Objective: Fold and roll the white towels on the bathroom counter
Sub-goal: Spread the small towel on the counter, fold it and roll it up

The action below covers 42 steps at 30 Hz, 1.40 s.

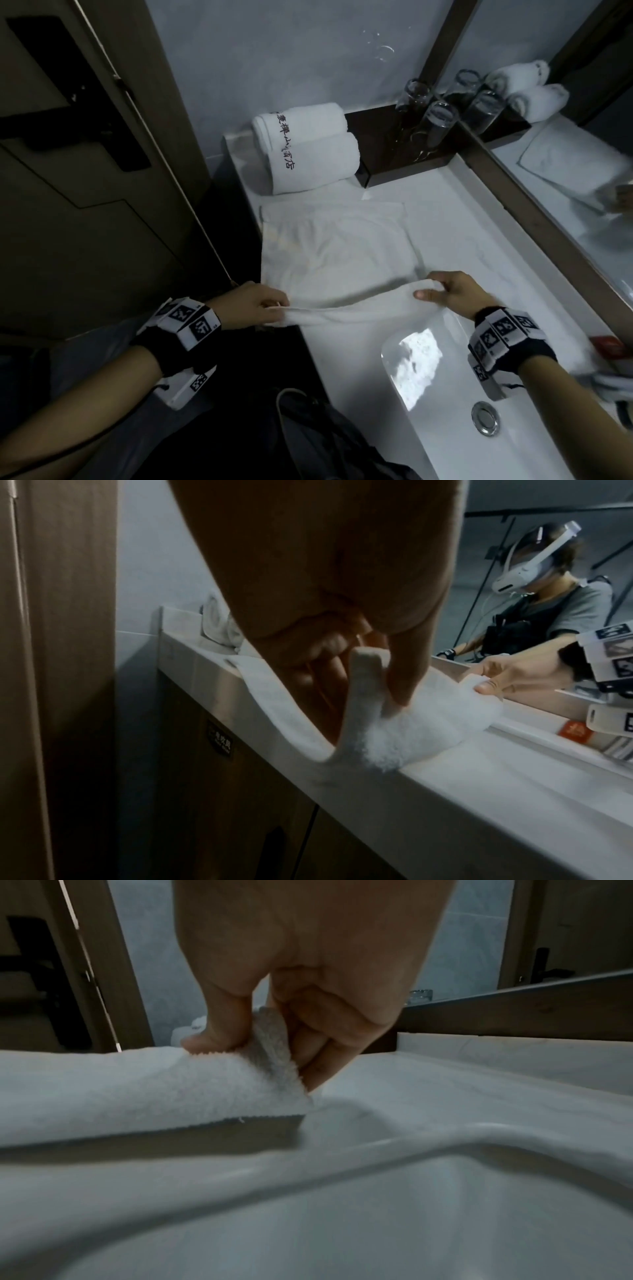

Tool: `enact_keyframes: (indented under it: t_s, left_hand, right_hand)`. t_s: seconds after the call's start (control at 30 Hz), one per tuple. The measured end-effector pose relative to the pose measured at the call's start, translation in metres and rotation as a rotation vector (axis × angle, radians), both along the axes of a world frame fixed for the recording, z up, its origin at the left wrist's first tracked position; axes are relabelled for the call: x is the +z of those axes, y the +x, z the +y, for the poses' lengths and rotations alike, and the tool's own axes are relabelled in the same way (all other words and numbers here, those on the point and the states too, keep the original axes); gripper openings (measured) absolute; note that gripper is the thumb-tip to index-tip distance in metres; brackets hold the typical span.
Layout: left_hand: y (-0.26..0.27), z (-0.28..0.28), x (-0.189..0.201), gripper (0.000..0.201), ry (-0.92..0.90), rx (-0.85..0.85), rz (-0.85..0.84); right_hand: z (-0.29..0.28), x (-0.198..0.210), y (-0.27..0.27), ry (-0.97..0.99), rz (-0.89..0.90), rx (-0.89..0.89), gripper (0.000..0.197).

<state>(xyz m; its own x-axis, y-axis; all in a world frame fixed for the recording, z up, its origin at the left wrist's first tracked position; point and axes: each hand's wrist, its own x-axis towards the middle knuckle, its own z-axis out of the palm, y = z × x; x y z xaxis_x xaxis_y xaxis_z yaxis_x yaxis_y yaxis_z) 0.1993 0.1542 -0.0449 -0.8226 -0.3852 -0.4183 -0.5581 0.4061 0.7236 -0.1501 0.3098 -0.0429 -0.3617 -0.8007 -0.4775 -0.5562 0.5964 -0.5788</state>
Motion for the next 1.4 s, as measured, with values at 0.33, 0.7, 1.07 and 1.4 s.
enact_keyframes:
  t_s: [0.33, 0.7, 1.07, 1.4]
  left_hand:
    - [0.009, 0.01, 0.008, 0.012, 0.145, 0.009, 0.061]
    - [-0.035, -0.066, 0.011, 0.013, -0.093, 0.376, 0.117]
    - [-0.071, -0.11, -0.012, 0.012, -0.202, 0.603, 0.141]
    - [-0.074, -0.112, -0.033, 0.014, -0.323, 0.585, -0.047]
  right_hand:
    - [0.023, -0.002, -0.004, 0.041, -0.11, -0.129, 0.03]
    - [-0.04, -0.002, -0.028, -0.295, -0.016, -0.238, 0.008]
    - [-0.106, -0.042, -0.057, -0.134, 0.079, -0.345, 0.035]
    - [-0.127, -0.044, -0.052, 0.006, 0.298, -0.306, 0.024]
